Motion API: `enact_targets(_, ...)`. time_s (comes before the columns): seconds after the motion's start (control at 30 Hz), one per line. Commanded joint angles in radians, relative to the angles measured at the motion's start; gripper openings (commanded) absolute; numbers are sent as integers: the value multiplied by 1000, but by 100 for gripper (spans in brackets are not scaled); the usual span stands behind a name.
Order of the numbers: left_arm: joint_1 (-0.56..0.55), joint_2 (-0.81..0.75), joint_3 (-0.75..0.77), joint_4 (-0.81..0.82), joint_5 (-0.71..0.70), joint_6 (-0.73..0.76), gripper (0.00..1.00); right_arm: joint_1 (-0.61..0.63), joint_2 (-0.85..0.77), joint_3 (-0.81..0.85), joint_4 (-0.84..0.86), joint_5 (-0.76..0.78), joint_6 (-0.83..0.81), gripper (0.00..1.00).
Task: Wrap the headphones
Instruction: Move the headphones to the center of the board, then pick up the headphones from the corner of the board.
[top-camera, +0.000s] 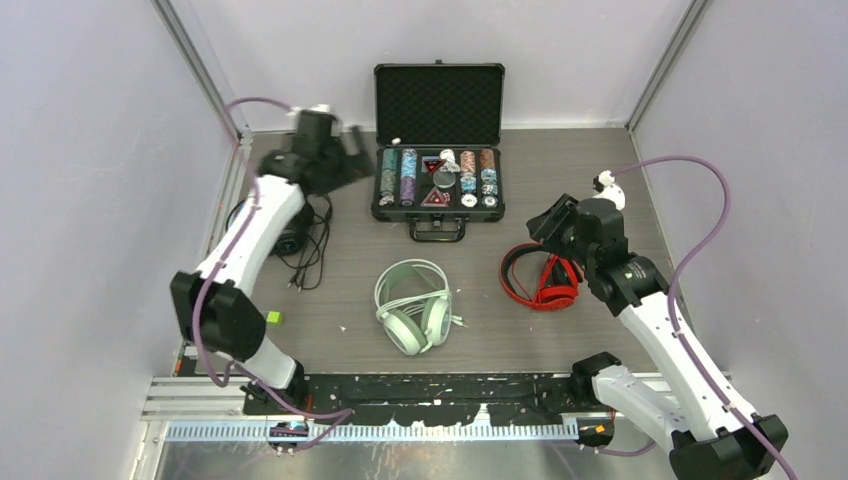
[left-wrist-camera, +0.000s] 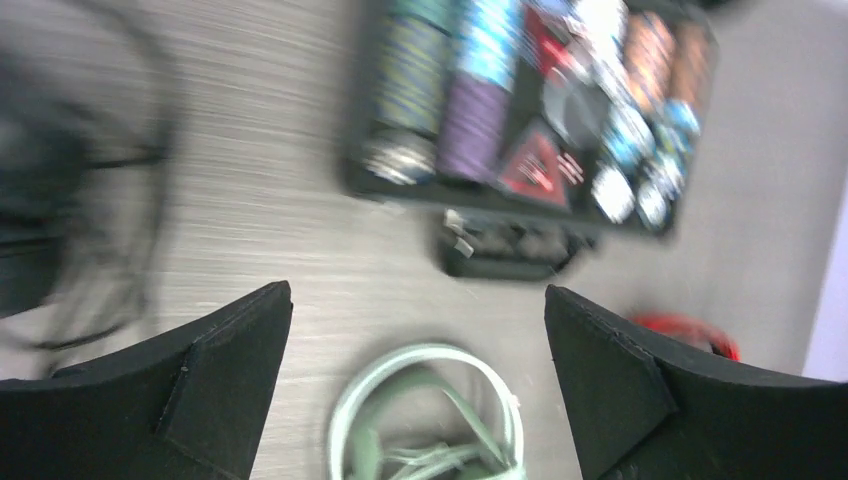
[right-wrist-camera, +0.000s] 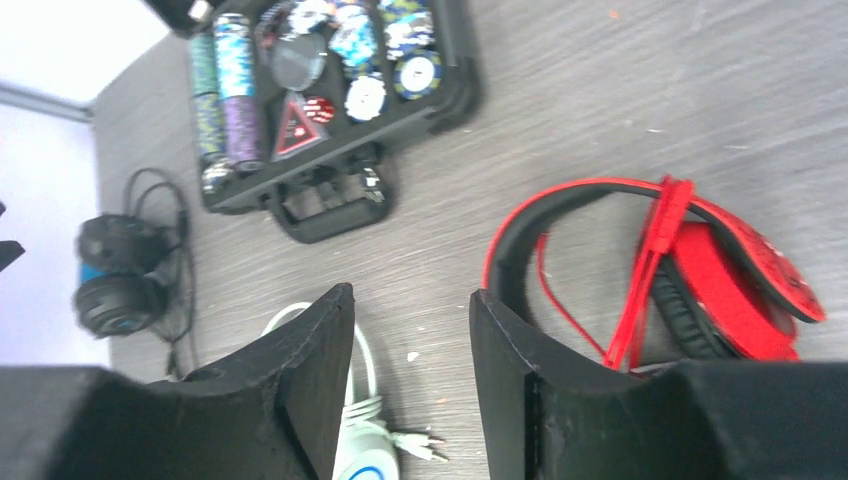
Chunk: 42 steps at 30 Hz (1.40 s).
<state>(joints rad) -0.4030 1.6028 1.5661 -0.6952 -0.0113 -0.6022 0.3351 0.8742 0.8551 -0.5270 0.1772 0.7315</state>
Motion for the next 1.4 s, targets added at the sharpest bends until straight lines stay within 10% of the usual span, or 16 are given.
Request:
enact_targets(0.0,265,-96,-69,-147,-124,-105,100,4,-35,64,57,-102,-32,54)
enact_targets(0.37,662,-122,-232,-76,-240,-169,92,9,-57,71,56,-158,-62,58)
enact_targets(0.6,664,57,-56,-40,-22,12,80,11,-49,86,48,-150,-73,58)
enact_targets(1.03,569,348,136,-58,6,107,90,12,-23,115,47,-142,-65,58)
enact_targets(1.37,541,456,122,-22,19,96,79,15,-26,120,32,-129,-71,58)
